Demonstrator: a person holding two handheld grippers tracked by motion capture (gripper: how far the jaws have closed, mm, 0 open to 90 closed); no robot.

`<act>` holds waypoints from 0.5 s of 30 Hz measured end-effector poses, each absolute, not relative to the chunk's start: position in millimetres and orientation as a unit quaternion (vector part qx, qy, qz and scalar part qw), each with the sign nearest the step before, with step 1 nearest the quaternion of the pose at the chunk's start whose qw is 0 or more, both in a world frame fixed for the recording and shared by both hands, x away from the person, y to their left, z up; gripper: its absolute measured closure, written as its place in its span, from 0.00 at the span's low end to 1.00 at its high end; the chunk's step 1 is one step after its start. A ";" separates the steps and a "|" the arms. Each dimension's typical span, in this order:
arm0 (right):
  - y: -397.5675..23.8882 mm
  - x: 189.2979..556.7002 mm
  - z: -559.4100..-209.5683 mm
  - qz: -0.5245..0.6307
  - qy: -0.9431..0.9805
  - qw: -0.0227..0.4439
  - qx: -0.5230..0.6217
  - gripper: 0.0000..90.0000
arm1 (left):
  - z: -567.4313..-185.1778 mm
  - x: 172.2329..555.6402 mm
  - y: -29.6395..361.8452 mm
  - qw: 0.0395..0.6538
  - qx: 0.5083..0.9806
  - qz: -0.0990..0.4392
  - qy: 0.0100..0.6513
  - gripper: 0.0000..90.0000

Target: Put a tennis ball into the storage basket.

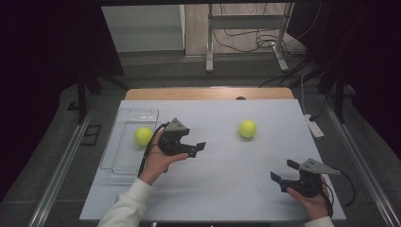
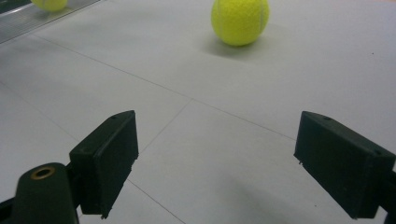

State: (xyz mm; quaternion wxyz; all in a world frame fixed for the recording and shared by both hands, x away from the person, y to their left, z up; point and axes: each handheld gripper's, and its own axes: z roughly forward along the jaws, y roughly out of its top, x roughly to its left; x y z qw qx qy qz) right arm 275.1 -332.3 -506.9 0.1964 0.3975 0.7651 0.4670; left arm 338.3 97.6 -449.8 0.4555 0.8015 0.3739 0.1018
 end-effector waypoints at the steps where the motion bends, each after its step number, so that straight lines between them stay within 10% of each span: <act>1: -331.8 275.2 -506.8 0.468 0.765 0.196 0.397 0.16 | -450.2 339.6 95.8 0.455 0.802 0.100 0.375 0.17; 15: -329.6 276.2 -506.7 0.469 0.767 0.195 0.393 0.16 | -452.7 355.3 77.3 0.448 0.809 0.091 0.370 0.17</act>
